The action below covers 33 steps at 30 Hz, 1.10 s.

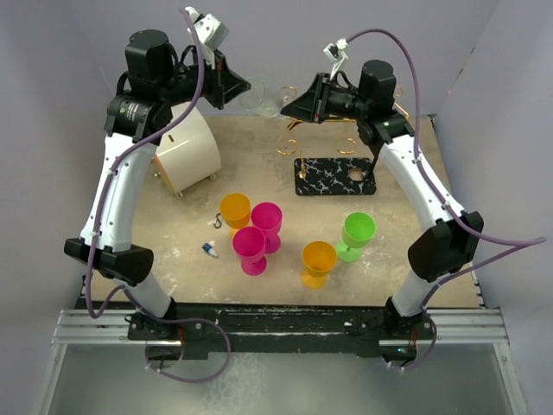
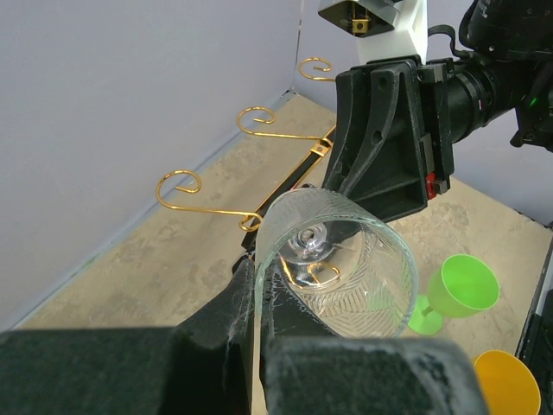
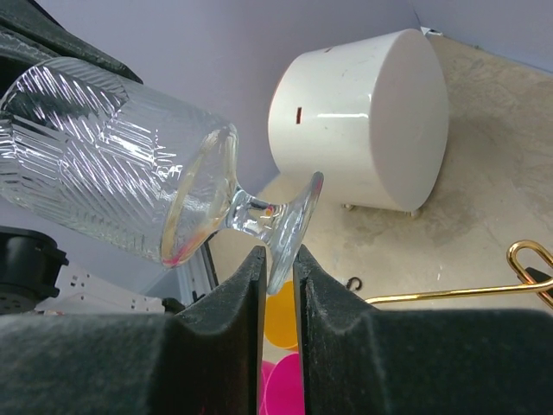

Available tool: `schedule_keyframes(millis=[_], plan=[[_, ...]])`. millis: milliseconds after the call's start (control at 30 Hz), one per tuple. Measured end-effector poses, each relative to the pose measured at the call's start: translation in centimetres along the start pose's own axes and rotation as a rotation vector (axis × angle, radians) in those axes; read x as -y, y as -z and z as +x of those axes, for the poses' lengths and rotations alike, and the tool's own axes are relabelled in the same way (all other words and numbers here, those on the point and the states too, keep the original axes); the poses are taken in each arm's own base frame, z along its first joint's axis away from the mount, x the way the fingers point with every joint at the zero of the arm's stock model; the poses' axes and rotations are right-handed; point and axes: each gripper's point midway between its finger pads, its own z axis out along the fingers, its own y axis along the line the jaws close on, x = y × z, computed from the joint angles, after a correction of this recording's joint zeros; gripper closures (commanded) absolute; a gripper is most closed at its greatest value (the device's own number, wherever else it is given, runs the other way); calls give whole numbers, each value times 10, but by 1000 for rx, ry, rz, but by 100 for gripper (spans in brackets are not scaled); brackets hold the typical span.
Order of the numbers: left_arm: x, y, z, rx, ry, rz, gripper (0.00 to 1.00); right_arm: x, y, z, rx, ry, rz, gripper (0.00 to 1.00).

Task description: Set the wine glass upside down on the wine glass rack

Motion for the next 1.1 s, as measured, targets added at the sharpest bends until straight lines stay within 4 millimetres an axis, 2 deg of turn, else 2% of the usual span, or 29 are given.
schedule_keyframes(millis=[167, 333, 500, 533, 633, 700, 900, 1100], plan=[[1, -3, 2, 0, -2, 6, 100, 1, -1, 0, 7, -13, 15, 83], [1, -4, 2, 3, -6, 7, 100, 2, -1, -1, 10, -37, 25, 100], [0, -6, 8, -9, -7, 11, 100, 10, -1, 2, 9, -75, 70, 100], [-1, -7, 10, -11, -6, 11, 96, 12, -1, 3, 6, -79, 82, 100], [-4, -11, 21, -27, 1, 11, 70, 19, 1, 6, -5, -81, 128, 100], [-5, -13, 26, -32, 14, 11, 60, 26, 4, 4, -1, -56, 177, 100], [1, -12, 29, -29, 21, 28, 43, 42, 14, 2, 5, 0, 293, 100], [11, 0, 19, 0, -4, 35, 28, 54, 33, -6, 20, 71, 399, 100]])
